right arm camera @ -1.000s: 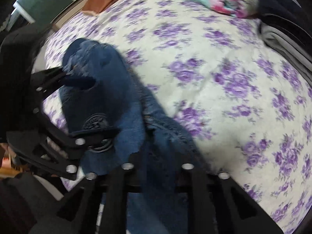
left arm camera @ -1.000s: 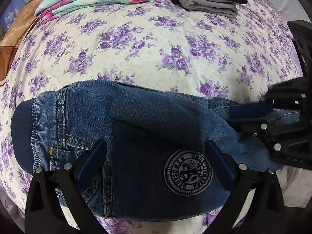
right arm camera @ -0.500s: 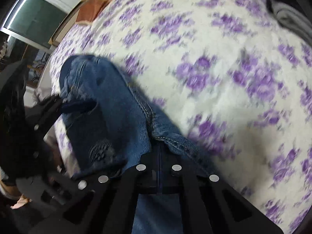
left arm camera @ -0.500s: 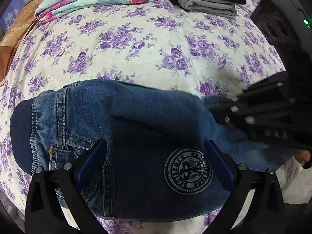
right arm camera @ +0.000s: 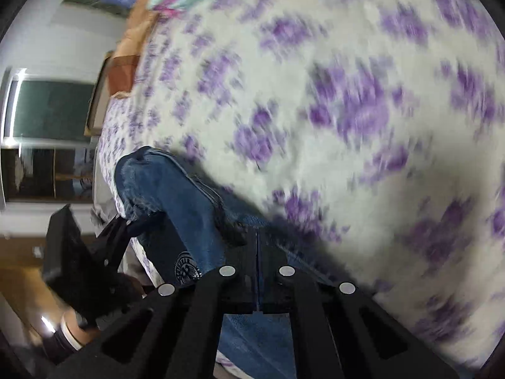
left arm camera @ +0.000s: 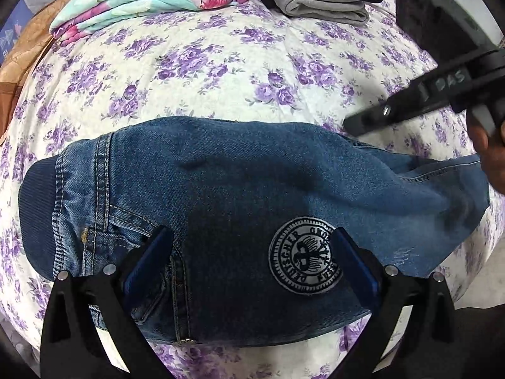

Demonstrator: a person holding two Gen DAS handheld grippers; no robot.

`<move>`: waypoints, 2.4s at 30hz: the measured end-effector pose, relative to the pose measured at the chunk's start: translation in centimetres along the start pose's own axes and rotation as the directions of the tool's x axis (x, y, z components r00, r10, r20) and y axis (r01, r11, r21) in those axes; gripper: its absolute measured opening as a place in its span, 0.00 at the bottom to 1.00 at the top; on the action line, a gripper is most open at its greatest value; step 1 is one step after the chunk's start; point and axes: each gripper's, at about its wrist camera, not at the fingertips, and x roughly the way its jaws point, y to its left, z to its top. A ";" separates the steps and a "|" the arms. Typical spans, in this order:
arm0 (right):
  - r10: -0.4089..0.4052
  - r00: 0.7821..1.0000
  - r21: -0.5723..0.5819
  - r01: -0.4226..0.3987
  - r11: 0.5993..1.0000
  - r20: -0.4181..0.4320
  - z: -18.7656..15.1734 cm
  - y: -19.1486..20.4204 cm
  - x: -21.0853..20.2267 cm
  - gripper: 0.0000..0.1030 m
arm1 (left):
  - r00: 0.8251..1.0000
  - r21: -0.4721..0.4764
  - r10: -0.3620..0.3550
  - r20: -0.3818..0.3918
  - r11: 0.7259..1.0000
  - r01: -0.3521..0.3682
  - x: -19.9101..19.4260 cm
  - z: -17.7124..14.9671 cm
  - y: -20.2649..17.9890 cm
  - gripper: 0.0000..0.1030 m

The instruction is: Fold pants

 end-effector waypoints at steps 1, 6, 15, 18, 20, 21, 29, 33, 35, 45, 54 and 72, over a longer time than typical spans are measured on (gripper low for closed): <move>0.012 1.000 0.020 -0.012 1.000 -0.009 -0.3 -0.1 0.4 0.03 | 1.000 0.001 0.004 0.000 1.000 -0.004 0.0 0.0 -0.1 0.95; 0.049 0.999 0.153 -0.044 0.987 -0.025 -0.8 -0.1 2.1 0.16 | 1.000 -0.004 -0.004 0.007 1.000 0.004 -0.2 0.1 -0.1 0.95; 0.136 0.990 0.301 -0.137 0.944 0.023 -1.7 -2.3 1.4 0.45 | 1.000 0.012 -0.007 0.029 1.000 0.007 -0.3 -0.4 -0.2 0.95; 0.169 0.986 0.319 -0.166 0.933 0.019 -1.5 -1.9 2.6 0.42 | 1.000 0.015 0.000 0.029 1.000 -0.001 -0.2 -0.6 -0.3 0.95; 0.186 0.982 0.341 -0.181 0.923 0.018 -1.4 -2.1 3.1 0.42 | 1.000 0.017 0.006 0.028 1.000 -0.007 -0.1 -0.6 -0.3 0.95; 0.219 0.975 0.370 -0.213 0.904 0.024 -1.5 -2.7 3.2 0.42 | 1.000 0.018 0.006 0.029 1.000 -0.007 -0.1 -0.6 -0.3 0.95; 0.019 0.998 0.182 -0.029 0.983 0.060 -0.4 0.4 -0.1 0.10 | 1.000 0.025 -0.001 0.012 1.000 0.001 0.1 -0.4 -0.2 0.95; -0.052 0.994 0.110 0.041 0.993 0.097 1.7 0.3 -1.5 0.09 | 1.000 0.016 -0.023 0.015 1.000 0.023 0.1 -0.3 0.2 0.95; -0.216 0.971 -0.048 0.221 0.974 0.102 2.2 1.6 0.9 0.08 | 1.000 0.018 -0.014 0.011 1.000 0.014 0.4 -0.3 0.1 0.95; -0.217 0.951 -0.103 0.243 0.965 0.221 -1.0 -0.2 -4.3 0.22 | 0.999 0.067 -0.018 -0.042 0.998 0.021 -0.9 -0.7 0.2 0.95; -0.258 0.957 -0.229 0.282 0.931 0.131 -6.0 -0.8 -3.9 0.29 | 0.999 0.073 -0.046 -0.027 0.996 0.048 -1.1 1.6 -1.9 0.95; -0.388 0.909 -0.437 0.414 0.799 0.151 -10.0 -1.9 -2.7 0.25 | 0.998 0.088 0.000 -0.065 0.996 0.006 1.4 -0.1 -1.1 0.95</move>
